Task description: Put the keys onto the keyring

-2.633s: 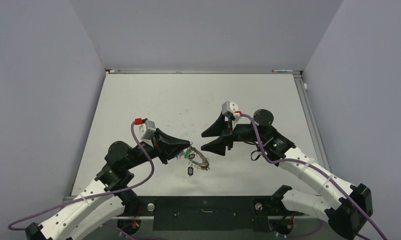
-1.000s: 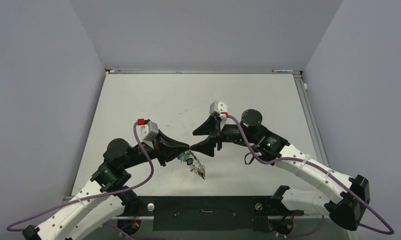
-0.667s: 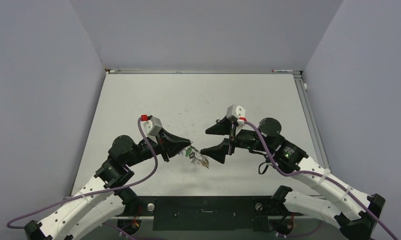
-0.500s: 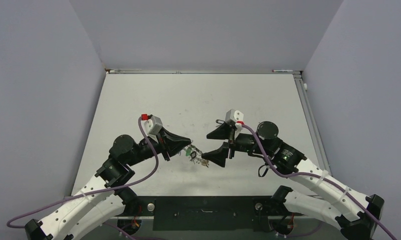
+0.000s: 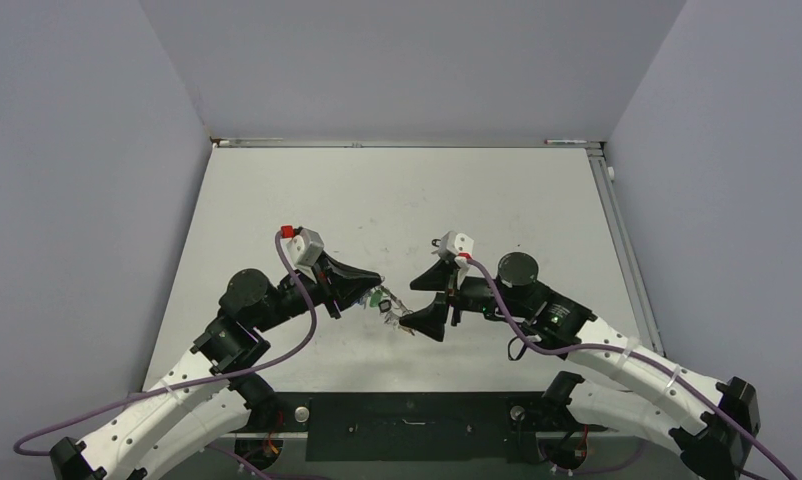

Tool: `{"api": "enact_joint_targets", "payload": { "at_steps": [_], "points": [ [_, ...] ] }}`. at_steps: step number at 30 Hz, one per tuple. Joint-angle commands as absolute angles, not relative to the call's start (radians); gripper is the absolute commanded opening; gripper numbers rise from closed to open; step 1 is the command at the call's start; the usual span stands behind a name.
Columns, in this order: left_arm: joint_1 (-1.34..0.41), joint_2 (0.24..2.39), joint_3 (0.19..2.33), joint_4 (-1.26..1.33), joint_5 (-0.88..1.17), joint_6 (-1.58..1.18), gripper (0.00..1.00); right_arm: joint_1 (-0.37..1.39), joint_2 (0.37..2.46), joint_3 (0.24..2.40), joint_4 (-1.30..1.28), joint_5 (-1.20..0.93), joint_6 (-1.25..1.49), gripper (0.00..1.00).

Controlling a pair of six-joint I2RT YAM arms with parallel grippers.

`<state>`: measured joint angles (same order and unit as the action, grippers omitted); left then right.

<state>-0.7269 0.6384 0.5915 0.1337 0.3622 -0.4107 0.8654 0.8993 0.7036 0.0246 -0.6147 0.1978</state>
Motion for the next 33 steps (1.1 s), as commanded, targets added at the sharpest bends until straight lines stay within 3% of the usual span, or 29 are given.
{"api": "enact_joint_targets", "payload": {
  "at_steps": [1, 20, 24, 29, 33],
  "points": [
    [-0.732, 0.63, 0.646, 0.238, 0.342, -0.425, 0.0, 0.881, 0.916, 0.678, 0.151, -0.562, 0.205, 0.78],
    [-0.731, 0.638, 0.651, 0.241, 0.319, -0.431, 0.0, 0.996, 0.99, 0.59, 0.371, -0.382, 0.243, 0.72],
    [-0.732, 0.635, 0.65, 0.245, 0.319, -0.434, 0.0, 1.008, 0.994, 0.579, 0.383, -0.355, 0.238, 0.61],
    [-0.732, 0.625, 0.652, 0.241, 0.316, -0.436, 0.0, 1.016, 1.007, 0.578, 0.385, -0.339, 0.233, 0.37],
    [-0.731, 0.613, 0.654, 0.231, 0.309, -0.436, 0.0, 1.02, 1.007, 0.578, 0.38, -0.335, 0.225, 0.37]
  ]
}}
